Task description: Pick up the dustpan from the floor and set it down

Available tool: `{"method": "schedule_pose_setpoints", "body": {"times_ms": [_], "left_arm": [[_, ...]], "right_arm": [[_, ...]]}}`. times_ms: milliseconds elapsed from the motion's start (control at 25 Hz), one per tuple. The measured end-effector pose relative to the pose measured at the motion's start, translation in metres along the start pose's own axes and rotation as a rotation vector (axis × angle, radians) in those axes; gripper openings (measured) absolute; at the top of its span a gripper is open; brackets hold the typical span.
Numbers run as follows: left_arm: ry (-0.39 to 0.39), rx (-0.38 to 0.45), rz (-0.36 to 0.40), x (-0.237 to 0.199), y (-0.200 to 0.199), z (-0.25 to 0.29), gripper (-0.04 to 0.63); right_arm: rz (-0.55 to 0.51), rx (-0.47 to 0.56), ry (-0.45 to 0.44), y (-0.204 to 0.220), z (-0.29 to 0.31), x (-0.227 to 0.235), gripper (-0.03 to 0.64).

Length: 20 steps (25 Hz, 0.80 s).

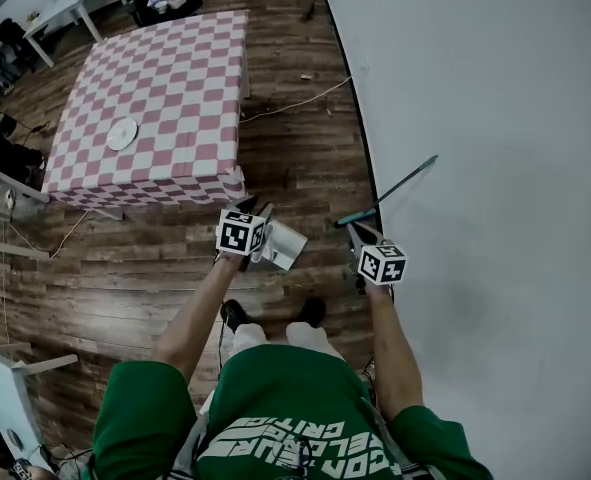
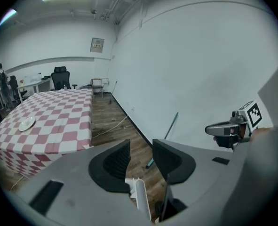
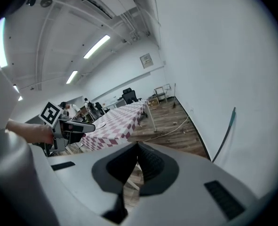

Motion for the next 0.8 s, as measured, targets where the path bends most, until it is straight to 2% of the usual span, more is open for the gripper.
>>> {"method": "schedule_pose_setpoints", "body": {"times_ms": [120, 320, 520, 800], "left_arm": [[0.01, 0.083, -0.051, -0.004, -0.028, -0.024, 0.144], [0.006, 0.209, -0.117, -0.01, -0.067, -0.065, 0.092], [-0.023, 0.259, -0.045, -0.019, -0.084, -0.092, 0.049], [-0.017, 0.31, -0.074, -0.034, -0.101, -0.125, 0.014]], "right_arm": [[-0.015, 0.06, -0.018, -0.031, -0.005, -0.014, 0.008], [-0.072, 0.135, -0.048, -0.081, -0.011, -0.041, 0.008], [-0.147, 0.162, -0.046, -0.113, -0.017, -0.07, 0.008], [-0.208, 0.198, -0.06, -0.14, -0.016, -0.103, 0.008]]}}
Point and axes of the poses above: the fingertips, and each gripper's own axes: z forward along the fingers, x to its right, y out of its underside, the point moved 5 cm from there along -z, backward along the fingers, and after that the axes turned 12 degrees about -y, right-handed, at the moved point
